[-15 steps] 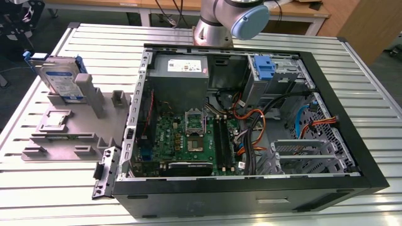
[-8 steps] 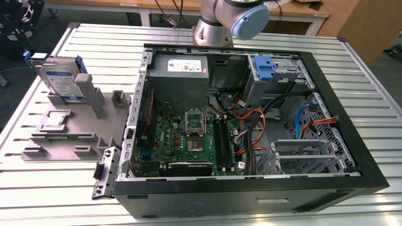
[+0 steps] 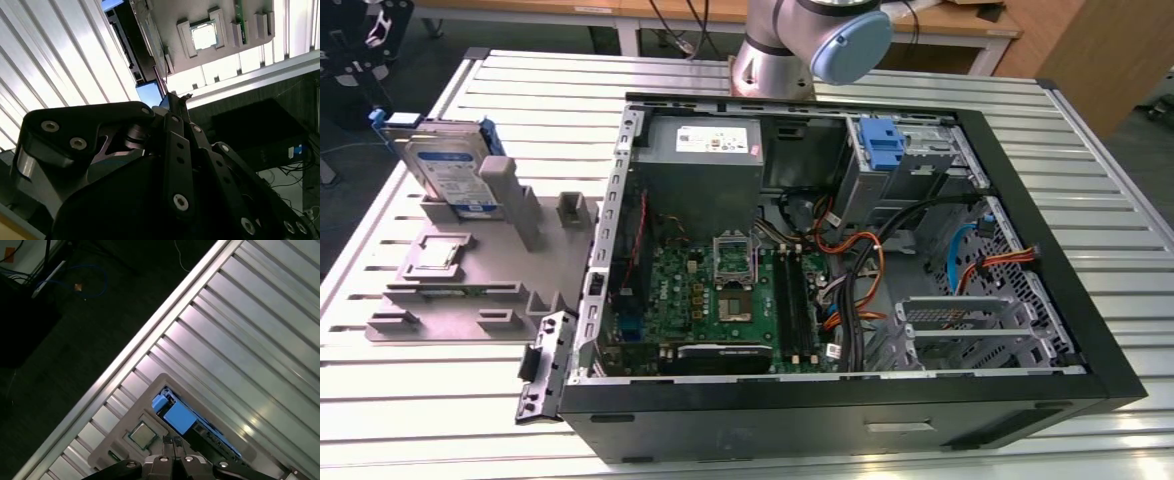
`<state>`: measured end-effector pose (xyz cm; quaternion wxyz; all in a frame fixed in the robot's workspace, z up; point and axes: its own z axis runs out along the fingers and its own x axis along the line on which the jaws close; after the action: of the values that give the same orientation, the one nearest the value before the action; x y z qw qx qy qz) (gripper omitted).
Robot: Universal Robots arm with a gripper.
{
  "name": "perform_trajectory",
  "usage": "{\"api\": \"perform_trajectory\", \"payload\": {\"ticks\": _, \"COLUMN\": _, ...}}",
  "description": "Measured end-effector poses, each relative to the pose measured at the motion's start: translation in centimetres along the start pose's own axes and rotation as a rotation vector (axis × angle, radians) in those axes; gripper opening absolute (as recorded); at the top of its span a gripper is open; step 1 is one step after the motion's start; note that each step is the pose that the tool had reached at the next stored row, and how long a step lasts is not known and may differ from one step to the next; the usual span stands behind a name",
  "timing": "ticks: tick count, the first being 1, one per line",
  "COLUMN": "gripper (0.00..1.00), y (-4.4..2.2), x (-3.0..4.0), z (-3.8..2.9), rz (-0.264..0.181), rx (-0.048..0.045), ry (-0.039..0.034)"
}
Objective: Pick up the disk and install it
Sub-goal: 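Pick up the disk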
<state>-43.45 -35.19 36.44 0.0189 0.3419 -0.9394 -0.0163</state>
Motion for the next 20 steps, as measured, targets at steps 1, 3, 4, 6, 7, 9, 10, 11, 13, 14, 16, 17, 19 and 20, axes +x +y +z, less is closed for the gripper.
{"api": "perform_trajectory", "payload": {"ticks": 1, "gripper": 0.1, "y": 0.0, "x": 0.0, "z": 0.0, "rz": -0.005, "rx": 0.0001, "ry": 0.0003}}
{"api": "perform_trajectory", "payload": {"ticks": 3, "gripper": 0.1, "y": 0.0, "x": 0.0, "z": 0.0, "rz": -0.017, "rx": 0.0004, "ry": 0.0008}}
{"api": "perform_trajectory", "payload": {"ticks": 4, "gripper": 0.1, "y": 0.0, "x": 0.0, "z": 0.0, "rz": -0.022, "rx": 0.0005, "ry": 0.001}}
{"api": "perform_trajectory", "payload": {"ticks": 6, "gripper": 0.1, "y": 0.0, "x": 0.0, "z": 0.0, "rz": -0.031, "rx": 0.0007, "ry": 0.0015}}
{"api": "perform_trajectory", "payload": {"ticks": 7, "gripper": 0.1, "y": 0.0, "x": 0.0, "z": -0.01, "rz": -0.035, "rx": 0.0008, "ry": 0.0016}}
{"api": "perform_trajectory", "payload": {"ticks": 9, "gripper": 0.1, "y": 0.0, "x": 0.0, "z": 0.0, "rz": -0.037, "rx": 0.0009, "ry": 0.0017}}
{"api": "perform_trajectory", "payload": {"ticks": 10, "gripper": 0.1, "y": 0.0, "x": 0.0, "z": 0.0, "rz": -0.041, "rx": 0.0004, "ry": 0.0013}}
{"api": "perform_trajectory", "payload": {"ticks": 11, "gripper": 0.1, "y": 0.0, "x": 0.0, "z": -0.01, "rz": -0.044, "rx": -0.0002, "ry": 0.0011}}
{"api": "perform_trajectory", "payload": {"ticks": 13, "gripper": 0.1, "y": 0.0, "x": 0.0, "z": -0.01, "rz": -0.045, "rx": -0.0001, "ry": 0.001}}
{"api": "perform_trajectory", "payload": {"ticks": 14, "gripper": 0.1, "y": 0.0, "x": 0.0, "z": 0.0, "rz": -0.045, "rx": -0.0002, "ry": 0.0009}}
{"api": "perform_trajectory", "payload": {"ticks": 16, "gripper": 0.1, "y": 0.0, "x": 0.0, "z": 0.0, "rz": -0.046, "rx": -0.0002, "ry": 0.0007}}
{"api": "perform_trajectory", "payload": {"ticks": 17, "gripper": 0.1, "y": 0.0, "x": 0.0, "z": 0.0, "rz": -0.046, "rx": -0.0003, "ry": 0.0007}}
{"api": "perform_trajectory", "payload": {"ticks": 19, "gripper": 0.1, "y": 0.0, "x": 0.0, "z": 0.0, "rz": -0.046, "rx": -0.0004, "ry": 0.0008}}
{"api": "perform_trajectory", "payload": {"ticks": 20, "gripper": 0.1, "y": 0.0, "x": 0.0, "z": -0.01, "rz": -0.046, "rx": -0.0004, "ry": 0.0008}}
